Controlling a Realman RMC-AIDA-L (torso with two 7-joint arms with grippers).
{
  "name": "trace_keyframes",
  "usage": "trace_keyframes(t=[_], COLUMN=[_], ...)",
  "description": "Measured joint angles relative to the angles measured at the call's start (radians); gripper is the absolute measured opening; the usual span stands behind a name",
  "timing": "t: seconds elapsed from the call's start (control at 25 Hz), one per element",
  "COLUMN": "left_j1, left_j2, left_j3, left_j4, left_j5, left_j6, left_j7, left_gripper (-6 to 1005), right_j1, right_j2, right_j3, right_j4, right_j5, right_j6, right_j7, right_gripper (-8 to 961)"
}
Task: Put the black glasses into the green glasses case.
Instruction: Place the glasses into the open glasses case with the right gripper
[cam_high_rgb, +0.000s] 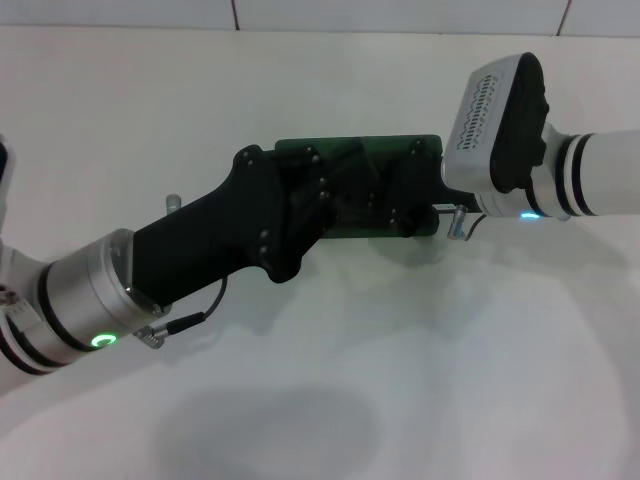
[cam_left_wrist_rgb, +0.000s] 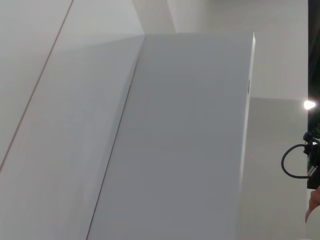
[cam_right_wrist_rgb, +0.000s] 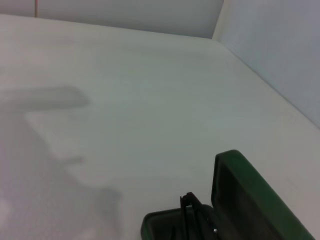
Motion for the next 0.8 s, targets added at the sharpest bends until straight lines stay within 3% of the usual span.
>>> trace_keyframes(t=[0.8], left_j1=[-0.001], left_j2=[0.0], left_j3=[0.0], left_j4=[0.0], left_j5=[-0.007], left_j6=[-0.001], left_j7=[0.0], left_gripper=[80], right_j1=[-0.008], right_j2=[0.0], right_j3=[0.0], right_j4=[-0.016], right_j5=[-0.001], right_j6=[0.024], right_j7=[0.008], right_gripper=[79])
